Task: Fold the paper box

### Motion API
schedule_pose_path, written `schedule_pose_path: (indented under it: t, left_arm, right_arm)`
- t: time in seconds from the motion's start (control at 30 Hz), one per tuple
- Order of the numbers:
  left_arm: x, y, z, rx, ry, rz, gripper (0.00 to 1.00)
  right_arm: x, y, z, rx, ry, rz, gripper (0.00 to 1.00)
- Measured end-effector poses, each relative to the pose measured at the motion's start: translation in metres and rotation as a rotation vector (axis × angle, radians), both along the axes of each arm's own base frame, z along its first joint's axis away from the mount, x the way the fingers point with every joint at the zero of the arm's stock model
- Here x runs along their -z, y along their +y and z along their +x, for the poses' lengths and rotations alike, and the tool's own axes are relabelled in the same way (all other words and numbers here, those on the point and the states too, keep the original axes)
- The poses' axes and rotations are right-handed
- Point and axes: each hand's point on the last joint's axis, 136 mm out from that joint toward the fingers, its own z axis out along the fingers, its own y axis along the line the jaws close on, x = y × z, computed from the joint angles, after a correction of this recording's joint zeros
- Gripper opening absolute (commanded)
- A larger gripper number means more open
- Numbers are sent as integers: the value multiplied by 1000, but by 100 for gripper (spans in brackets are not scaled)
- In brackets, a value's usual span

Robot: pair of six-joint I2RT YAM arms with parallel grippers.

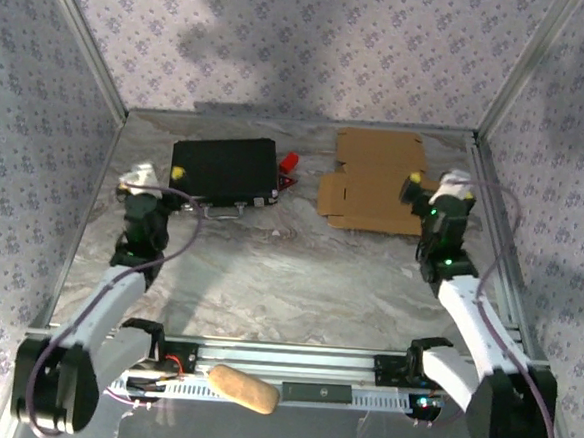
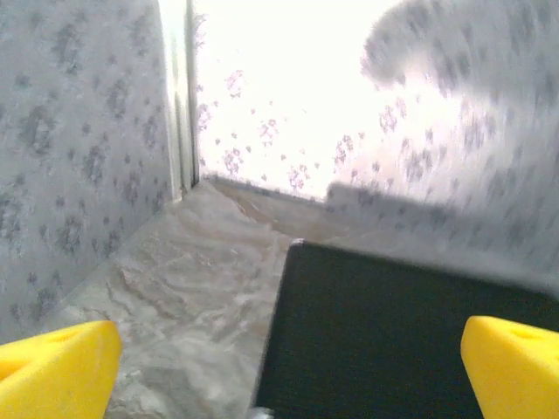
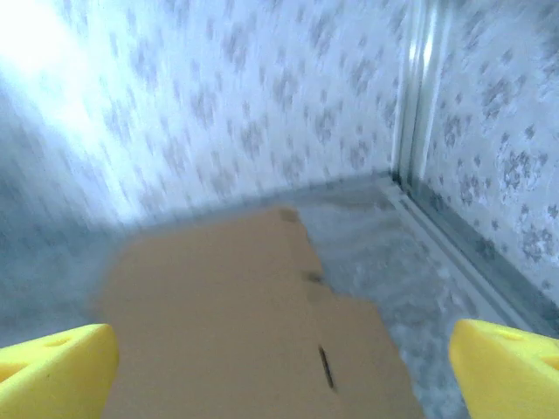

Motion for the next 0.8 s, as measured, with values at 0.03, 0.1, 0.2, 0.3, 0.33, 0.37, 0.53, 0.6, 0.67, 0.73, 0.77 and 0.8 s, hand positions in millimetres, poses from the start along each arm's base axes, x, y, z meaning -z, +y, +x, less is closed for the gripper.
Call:
schedule_pose_path:
  t: [0.03, 0.1, 0.2, 0.3, 0.33, 0.37, 0.53, 0.6, 0.67, 0.73, 0.77, 0.8]
  left_arm:
    - [-23, 6, -5, -19, -37, -82, 100]
    - [-50, 13, -12, -3, -85, -226, 94]
    - [-48, -2, -16, 78, -21, -394, 86]
    - [-12, -72, -22, 276, 157, -491, 84]
    - [5, -102, -30, 353, 226, -505, 83]
    - [22, -131, -42, 430, 289, -512, 83]
    - [94, -211, -105, 635, 520, -496, 79]
    - [110, -227, -117, 665, 560, -481, 79]
    - [118, -241, -125, 694, 581, -467, 78]
    - [120, -256, -131, 727, 581, -460, 78]
    - [120, -262, -132, 740, 576, -460, 78]
    - [120, -267, -134, 752, 572, -458, 77]
  right_arm:
    - [-18, -6, -6, 22, -14, 83, 97]
    - [-35, -12, -14, 27, -7, 201, 94]
    - [-13, 7, -28, -18, 127, 332, 91]
    - [49, 53, -48, -109, 318, 440, 86]
    - [77, 69, -57, -137, 392, 469, 85]
    - [103, 83, -67, -157, 460, 495, 84]
    - [190, 110, -93, -146, 669, 644, 83]
    - [201, 113, -87, -129, 659, 730, 82]
    - [208, 114, -79, -114, 628, 813, 79]
    - [215, 111, -69, -98, 596, 888, 78]
    - [217, 109, -64, -87, 580, 920, 78]
    - [218, 106, -59, -78, 563, 948, 77]
